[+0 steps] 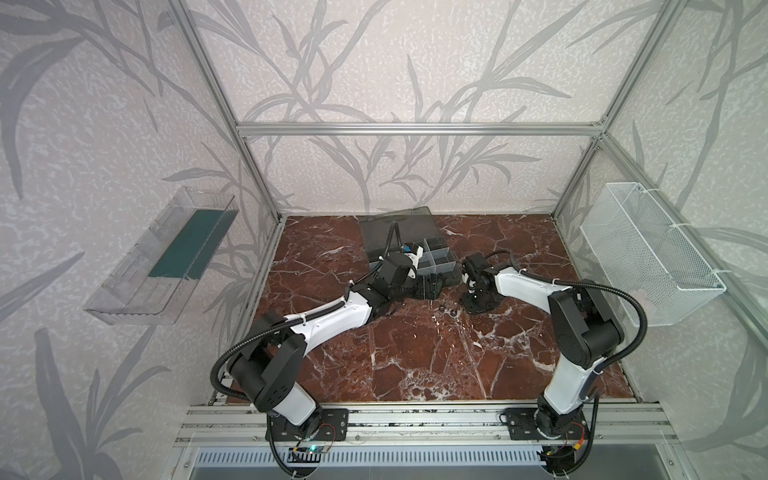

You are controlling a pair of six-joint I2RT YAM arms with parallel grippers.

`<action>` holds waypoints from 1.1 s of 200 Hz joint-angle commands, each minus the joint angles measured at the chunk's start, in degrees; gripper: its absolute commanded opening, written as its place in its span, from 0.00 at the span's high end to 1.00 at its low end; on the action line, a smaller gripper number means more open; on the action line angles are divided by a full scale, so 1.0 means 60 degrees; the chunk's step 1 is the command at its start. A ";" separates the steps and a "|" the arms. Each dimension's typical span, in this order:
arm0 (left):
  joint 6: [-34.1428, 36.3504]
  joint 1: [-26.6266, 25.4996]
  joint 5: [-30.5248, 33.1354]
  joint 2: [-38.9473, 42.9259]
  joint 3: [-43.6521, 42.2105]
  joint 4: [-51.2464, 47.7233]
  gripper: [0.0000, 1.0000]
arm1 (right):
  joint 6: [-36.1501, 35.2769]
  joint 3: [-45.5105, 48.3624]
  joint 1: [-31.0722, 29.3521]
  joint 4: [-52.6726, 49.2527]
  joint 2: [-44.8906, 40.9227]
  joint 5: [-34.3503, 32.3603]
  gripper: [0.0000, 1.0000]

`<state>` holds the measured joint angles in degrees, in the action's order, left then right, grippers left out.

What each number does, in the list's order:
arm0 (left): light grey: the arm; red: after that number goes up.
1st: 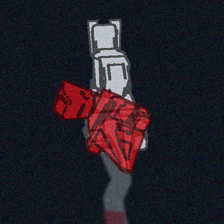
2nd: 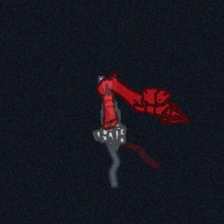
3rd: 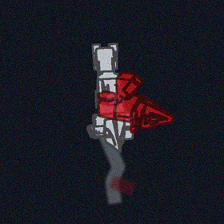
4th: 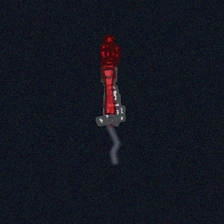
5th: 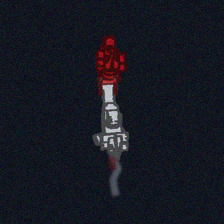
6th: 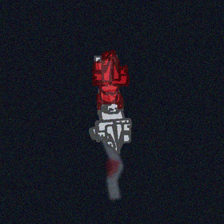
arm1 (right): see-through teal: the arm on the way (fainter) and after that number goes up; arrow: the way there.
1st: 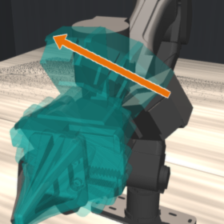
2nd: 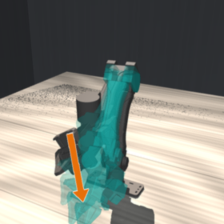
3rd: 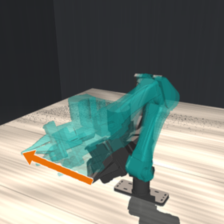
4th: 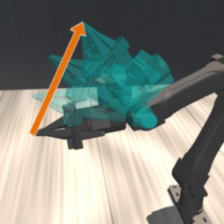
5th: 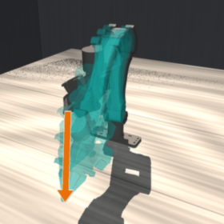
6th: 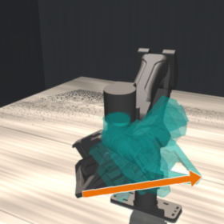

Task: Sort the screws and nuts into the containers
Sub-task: 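Close the right gripper on the silver hex nut, then lift the silver hex nut and carry it over the box with the right gripper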

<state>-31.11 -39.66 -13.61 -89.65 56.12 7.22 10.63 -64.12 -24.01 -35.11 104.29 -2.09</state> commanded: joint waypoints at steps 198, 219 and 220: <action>0.0400 0.0316 0.1684 0.1223 -0.0391 0.0285 0.01 | -0.0290 -0.1537 0.0048 -0.0784 -0.0580 0.0319 0.80; 0.0213 0.0518 0.2033 0.1465 -0.0630 0.0535 0.01 | -0.0344 -0.2204 -0.0058 -0.1006 -0.0456 0.0564 0.80; 0.0202 0.0517 0.2048 0.1465 -0.0641 0.0552 0.01 | -0.0340 -0.2241 -0.0072 -0.1019 -0.0445 0.0558 0.80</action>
<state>-29.15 -37.82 -5.74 -83.40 54.19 8.21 9.52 -73.23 -23.94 -38.54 102.94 -0.91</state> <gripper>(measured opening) 0.993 0.255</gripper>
